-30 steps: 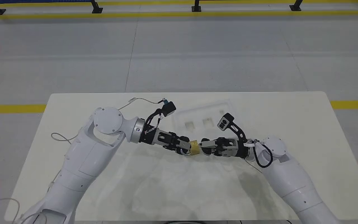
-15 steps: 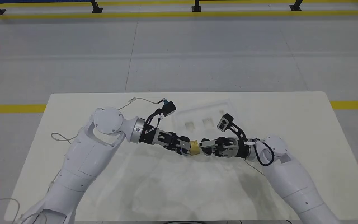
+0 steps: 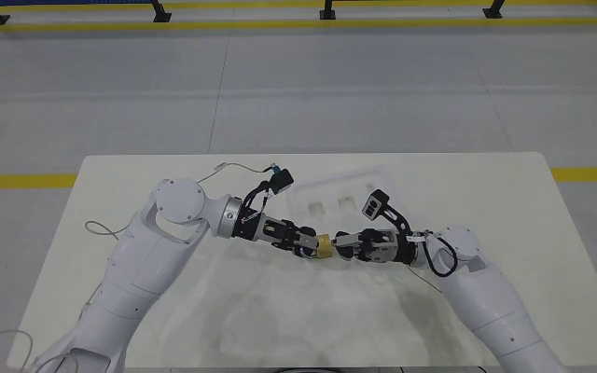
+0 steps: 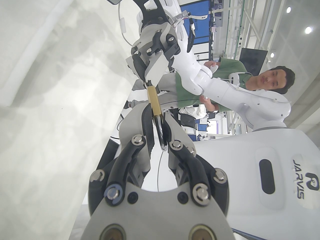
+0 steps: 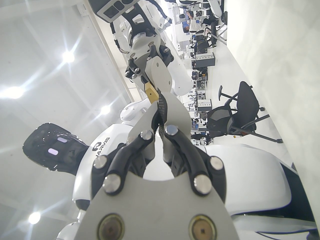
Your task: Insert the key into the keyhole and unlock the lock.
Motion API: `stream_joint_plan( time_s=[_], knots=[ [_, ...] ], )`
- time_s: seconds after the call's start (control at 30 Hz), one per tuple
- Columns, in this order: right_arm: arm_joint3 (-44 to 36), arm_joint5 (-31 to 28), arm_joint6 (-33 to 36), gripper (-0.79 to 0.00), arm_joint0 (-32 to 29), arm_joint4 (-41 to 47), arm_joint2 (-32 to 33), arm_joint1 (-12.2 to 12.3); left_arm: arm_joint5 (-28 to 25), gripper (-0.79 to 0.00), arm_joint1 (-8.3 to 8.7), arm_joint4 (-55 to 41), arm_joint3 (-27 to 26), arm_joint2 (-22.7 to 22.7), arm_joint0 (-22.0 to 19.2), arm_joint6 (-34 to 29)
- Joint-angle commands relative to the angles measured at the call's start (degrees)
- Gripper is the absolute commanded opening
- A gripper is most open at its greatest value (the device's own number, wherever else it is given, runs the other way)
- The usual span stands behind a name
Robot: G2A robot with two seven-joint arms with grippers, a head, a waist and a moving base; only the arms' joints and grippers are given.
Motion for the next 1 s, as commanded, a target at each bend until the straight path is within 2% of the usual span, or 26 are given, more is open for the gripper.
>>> stream_joint_plan(
  time_s=[0.0,0.5,0.97],
  knots=[
    [0.0,0.0,0.0,-0.785,0.0,0.0,0.0,0.0,0.0,-0.785,0.0,0.0,0.0,0.0,0.0,0.0],
    [-1.9,4.7,-1.0,-0.785,-0.8,1.4,1.3,0.3,0.0,-0.785,0.0,0.0,0.0,0.0,0.0,0.0],
    [-0.8,13.1,-1.0,-0.785,0.0,3.7,0.2,0.3,0.0,-0.785,0.0,0.0,0.0,0.0,0.0,0.0]
  ],
)
